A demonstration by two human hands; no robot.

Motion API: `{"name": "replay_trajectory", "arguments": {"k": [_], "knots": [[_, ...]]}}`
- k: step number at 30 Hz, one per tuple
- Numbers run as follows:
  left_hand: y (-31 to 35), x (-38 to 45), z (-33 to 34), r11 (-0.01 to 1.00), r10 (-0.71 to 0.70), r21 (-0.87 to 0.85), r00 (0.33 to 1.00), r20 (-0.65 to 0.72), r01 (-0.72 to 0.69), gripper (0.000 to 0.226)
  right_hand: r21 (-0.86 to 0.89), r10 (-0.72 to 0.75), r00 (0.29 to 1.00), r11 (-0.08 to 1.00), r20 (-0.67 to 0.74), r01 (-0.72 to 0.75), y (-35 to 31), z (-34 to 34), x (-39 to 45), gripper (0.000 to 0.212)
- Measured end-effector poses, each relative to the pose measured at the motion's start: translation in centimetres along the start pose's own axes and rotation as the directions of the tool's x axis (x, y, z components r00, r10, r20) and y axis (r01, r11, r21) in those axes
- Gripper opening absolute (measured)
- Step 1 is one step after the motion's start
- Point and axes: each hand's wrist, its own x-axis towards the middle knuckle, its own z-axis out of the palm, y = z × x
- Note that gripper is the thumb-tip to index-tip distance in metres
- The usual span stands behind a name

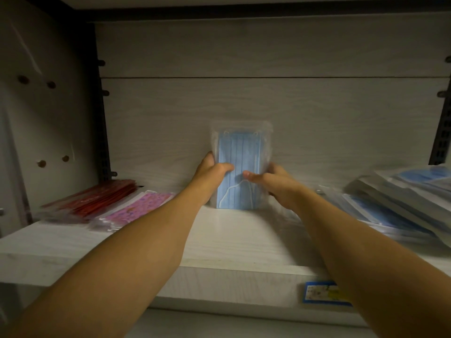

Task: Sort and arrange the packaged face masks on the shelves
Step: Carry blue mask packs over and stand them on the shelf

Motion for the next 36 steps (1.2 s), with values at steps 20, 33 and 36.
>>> {"name": "replay_trajectory", "arguments": {"k": [20, 33, 36], "knots": [[0.7, -0.2, -0.6, 0.998, 0.041, 0.045, 0.995, -0.087, -0.037, 0.038, -0.013, -0.072, 0.986, 0.997, -0.148, 0.071, 0.0, -0.4, 0.6, 0.039], [5.0, -1.5, -2.4, 0.973, 0.118, 0.221, 0.971, -0.209, -0.070, 0.024, -0.098, -0.193, 0.944, 0.980, -0.269, 0.172, -3.3, 1.4, -1.1, 0.026], [6.9, -1.9, -3.7, 0.961, 0.090, 0.275, 0.974, -0.209, -0.030, 0.013, -0.113, -0.177, 0.944, 0.982, -0.280, 0.151, -4.6, 2.1, -1.4, 0.028]]}}
